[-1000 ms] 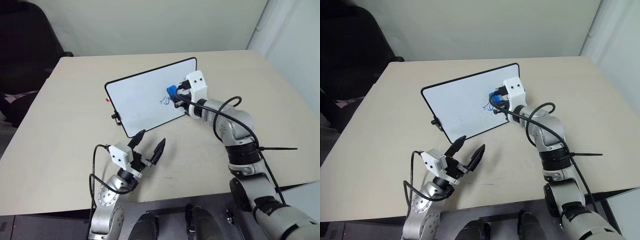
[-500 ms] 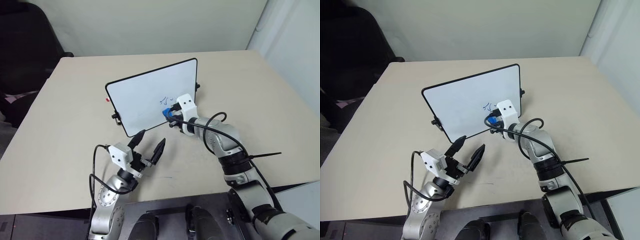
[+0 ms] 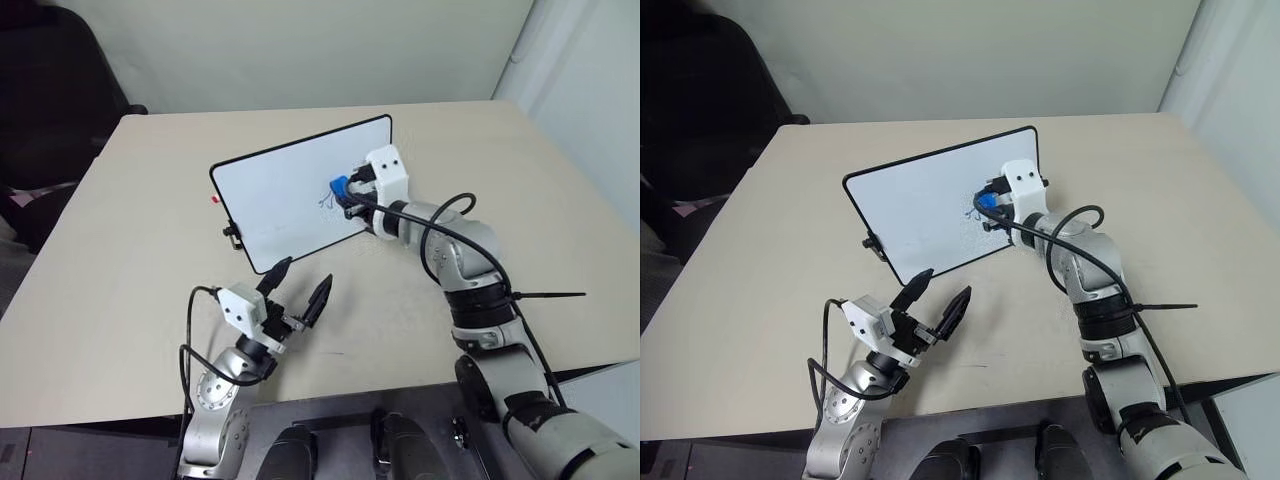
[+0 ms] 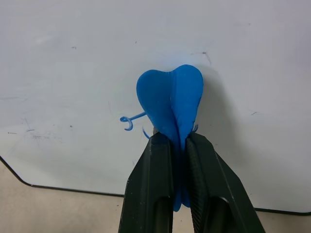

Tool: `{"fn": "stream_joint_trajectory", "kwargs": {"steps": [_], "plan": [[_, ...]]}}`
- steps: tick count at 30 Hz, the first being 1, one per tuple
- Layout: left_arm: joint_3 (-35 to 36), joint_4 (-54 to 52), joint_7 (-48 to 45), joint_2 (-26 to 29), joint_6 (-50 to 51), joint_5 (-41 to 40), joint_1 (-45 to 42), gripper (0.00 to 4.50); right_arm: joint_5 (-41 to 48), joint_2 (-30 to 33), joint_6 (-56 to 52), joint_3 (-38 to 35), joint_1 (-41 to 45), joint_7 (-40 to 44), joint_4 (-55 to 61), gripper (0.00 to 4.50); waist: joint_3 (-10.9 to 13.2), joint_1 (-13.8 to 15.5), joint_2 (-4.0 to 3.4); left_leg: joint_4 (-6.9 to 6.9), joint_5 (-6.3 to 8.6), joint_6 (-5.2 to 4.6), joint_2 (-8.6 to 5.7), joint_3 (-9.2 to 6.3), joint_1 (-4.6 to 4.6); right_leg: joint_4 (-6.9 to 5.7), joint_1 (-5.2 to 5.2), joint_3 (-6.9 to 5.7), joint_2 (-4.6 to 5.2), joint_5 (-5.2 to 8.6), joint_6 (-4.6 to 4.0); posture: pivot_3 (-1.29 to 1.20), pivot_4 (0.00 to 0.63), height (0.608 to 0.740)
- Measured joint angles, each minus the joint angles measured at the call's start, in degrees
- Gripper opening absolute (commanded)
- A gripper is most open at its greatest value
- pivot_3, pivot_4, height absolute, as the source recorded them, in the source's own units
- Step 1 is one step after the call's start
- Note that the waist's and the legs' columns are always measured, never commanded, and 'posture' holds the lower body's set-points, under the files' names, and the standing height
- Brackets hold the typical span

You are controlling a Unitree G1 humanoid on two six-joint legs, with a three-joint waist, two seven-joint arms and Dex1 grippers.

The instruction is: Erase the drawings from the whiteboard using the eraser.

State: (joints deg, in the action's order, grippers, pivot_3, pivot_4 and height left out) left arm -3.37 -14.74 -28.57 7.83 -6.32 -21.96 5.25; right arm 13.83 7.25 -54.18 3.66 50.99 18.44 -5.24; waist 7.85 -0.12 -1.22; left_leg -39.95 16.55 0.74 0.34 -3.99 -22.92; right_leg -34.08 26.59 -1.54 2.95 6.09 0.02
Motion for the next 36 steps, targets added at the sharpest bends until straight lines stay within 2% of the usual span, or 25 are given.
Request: {"fn": "stream_joint_trajectory", "kwargs": {"steps": [8, 21, 36], "plan": [[-0.14, 0.00, 0.12, -0.16, 0.00, 0.10, 0.00, 4.50, -1.93, 0.07, 0.28, 4.30, -5.17, 0.05, -2.99, 0.14, 0.01, 0.00, -0.01, 0.00, -0.02, 0.04, 0.01, 0.00, -0.01, 0.00, 0.00, 0.00, 0.00, -0.02, 0.02, 0.00, 0.150, 0.737], [0.14, -0.01, 0.15, 0.14, 0.02, 0.01, 0.02, 4.50, -2.13, 1.42, 0.01, 1.35, 1.21, 0.06, -3.09, 0.14, 0.02, -0.01, -0.04, 0.00, -0.05, -0.02, 0.04, 0.01, -0.02, 0.00, 0.02, 0.00, -0.03, -0.09, -0.08, 0.00, 0.150, 0.737], [0.01, -0.01, 0.20, -0.07, 0.06, -0.05, 0.15, 4.50, -3.22, 0.31, -0.03, 4.39, -2.56, 0.07, -5.31, 0.14, 0.02, -0.01, -0.04, 0.00, -0.12, -0.01, 0.07, 0.01, -0.02, 0.02, 0.02, 0.00, -0.06, -0.16, -0.10, 0.00, 0.150, 0.737]]}}
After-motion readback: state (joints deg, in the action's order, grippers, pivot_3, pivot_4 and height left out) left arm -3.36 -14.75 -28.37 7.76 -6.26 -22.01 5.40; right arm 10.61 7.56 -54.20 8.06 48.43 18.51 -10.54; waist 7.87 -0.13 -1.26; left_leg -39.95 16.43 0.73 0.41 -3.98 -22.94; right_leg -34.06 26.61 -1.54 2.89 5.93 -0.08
